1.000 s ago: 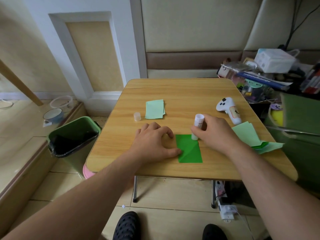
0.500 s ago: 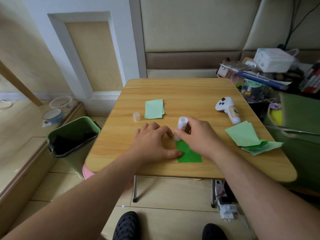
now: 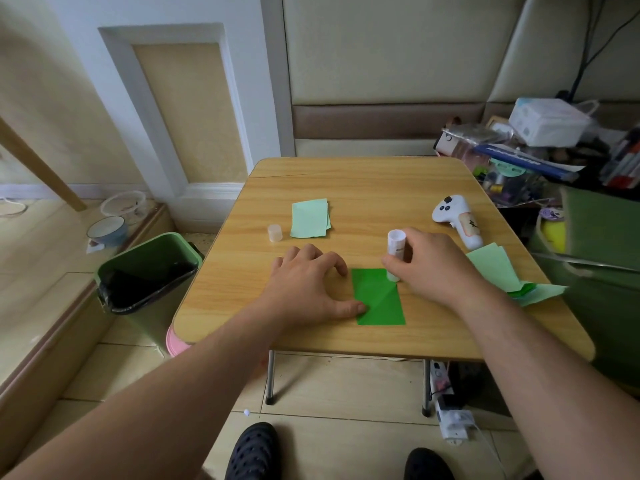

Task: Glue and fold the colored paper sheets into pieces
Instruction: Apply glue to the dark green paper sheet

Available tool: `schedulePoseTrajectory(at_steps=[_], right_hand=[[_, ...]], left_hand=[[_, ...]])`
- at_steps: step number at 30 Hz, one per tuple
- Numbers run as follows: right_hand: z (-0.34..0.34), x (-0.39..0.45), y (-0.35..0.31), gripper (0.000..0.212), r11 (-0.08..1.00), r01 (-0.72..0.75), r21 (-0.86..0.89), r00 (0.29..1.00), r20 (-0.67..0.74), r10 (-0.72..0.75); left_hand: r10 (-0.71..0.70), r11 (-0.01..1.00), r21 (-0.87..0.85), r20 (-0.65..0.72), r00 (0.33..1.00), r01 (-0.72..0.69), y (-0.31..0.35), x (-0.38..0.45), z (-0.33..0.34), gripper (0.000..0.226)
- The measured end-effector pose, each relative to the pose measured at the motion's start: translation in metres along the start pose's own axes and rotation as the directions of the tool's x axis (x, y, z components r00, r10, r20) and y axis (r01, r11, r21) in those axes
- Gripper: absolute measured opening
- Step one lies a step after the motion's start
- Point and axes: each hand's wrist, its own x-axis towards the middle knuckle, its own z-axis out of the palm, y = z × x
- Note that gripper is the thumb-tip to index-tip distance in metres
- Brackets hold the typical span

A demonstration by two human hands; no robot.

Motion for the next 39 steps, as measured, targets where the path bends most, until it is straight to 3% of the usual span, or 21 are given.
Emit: schedulePoseTrajectory(at_steps=[7,20,31,35,39], right_hand=[[0.018,0.001,-0.019,0.025,0.968,0.003,0.251,0.999,-0.048,0.009],[0.029,0.007,-0.030,0.022,0.991,0.081,0.109,0.992,0.092,-0.091],[0.034,0.024,-0.033,0.028,0.992,0.115,0.054,0.993,0.013,-0.116],[0.030,0.023,-0.033,0.023,0.986,0.079,0.147,0.996,-0.046,-0.073],[0.027,0.020,-0.034,0.020,0.991,0.031,0.127,0.999,0.015,-0.033]], left_hand=[[0.014,1.000,-0.016,0.016,1.000,-0.013,-0.003,0.001,0.000,0.075],[0.010,1.000,-0.026,0.035,0.999,-0.009,-0.006,0.002,0.000,0.080],[0.012,1.000,-0.029,0.010,1.000,-0.012,-0.005,0.001,0.001,0.082],[0.021,1.000,-0.016,0.016,1.000,-0.021,-0.005,0.002,0.000,0.084],[0.027,1.000,-0.015,0.011,1.000,-0.027,-0.007,0.002,0.001,0.084]])
